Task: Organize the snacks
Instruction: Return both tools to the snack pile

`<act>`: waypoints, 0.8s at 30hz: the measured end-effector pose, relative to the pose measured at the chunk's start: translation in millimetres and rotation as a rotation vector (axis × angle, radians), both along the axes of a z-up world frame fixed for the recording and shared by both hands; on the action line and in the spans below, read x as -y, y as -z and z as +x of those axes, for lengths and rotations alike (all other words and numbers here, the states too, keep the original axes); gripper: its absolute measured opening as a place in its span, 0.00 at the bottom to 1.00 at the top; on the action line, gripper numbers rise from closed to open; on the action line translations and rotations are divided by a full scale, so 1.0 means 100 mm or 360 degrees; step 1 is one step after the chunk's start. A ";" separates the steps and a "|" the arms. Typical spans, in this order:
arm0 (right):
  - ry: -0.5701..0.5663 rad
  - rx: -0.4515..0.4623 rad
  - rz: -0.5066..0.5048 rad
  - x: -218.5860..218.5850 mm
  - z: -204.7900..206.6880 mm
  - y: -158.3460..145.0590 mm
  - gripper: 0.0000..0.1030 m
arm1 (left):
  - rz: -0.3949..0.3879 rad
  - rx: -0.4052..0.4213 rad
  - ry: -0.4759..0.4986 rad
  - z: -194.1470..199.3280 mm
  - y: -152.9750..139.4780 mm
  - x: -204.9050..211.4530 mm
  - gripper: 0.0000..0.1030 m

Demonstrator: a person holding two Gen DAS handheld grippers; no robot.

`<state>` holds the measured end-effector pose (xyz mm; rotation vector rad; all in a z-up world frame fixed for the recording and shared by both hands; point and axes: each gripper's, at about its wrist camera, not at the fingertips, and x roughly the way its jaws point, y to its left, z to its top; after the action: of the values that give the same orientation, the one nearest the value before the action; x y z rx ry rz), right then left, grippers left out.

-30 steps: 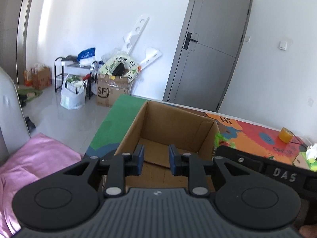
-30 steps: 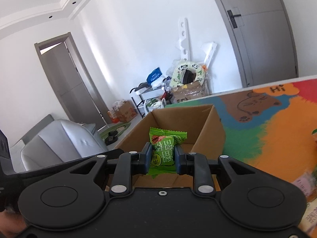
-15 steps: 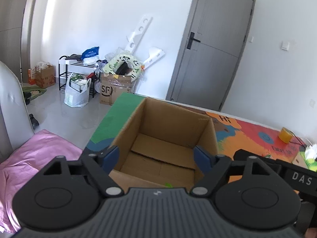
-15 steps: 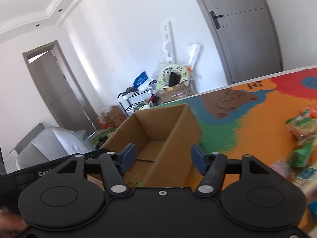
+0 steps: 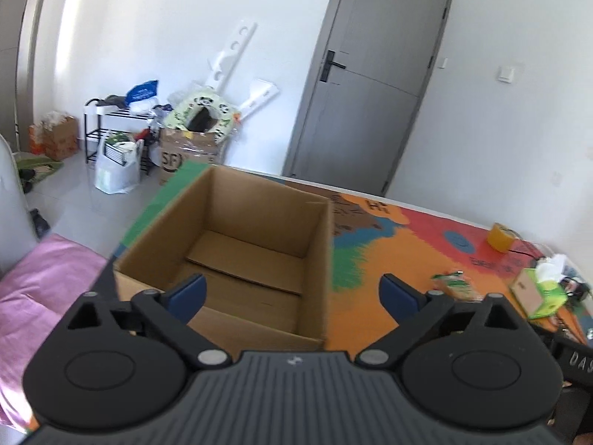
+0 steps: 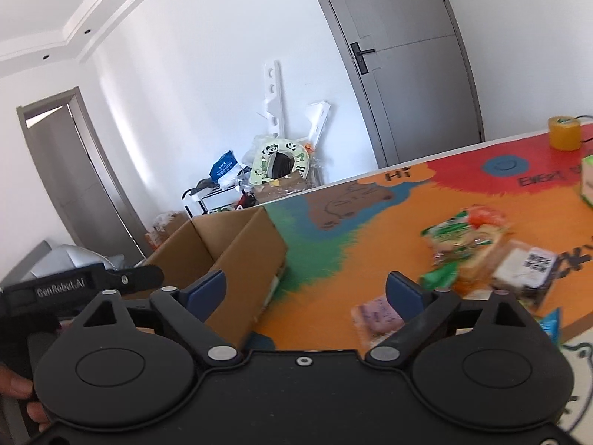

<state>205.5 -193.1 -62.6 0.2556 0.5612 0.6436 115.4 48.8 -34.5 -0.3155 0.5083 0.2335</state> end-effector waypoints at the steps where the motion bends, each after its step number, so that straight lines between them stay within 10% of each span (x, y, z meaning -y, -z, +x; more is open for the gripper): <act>1: -0.0020 0.0003 0.0010 0.04 -0.02 0.01 0.96 | 0.0004 0.0000 0.0007 0.00 0.00 0.03 0.99; 24: 0.0262 -0.0075 -0.0045 1.14 -0.10 0.17 0.86 | -0.0025 -0.0063 0.0378 0.20 0.16 1.01 1.00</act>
<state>195.3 -307.1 -79.6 0.2876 0.5873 0.4711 135.9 -51.8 -50.6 -0.2632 0.5820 0.0054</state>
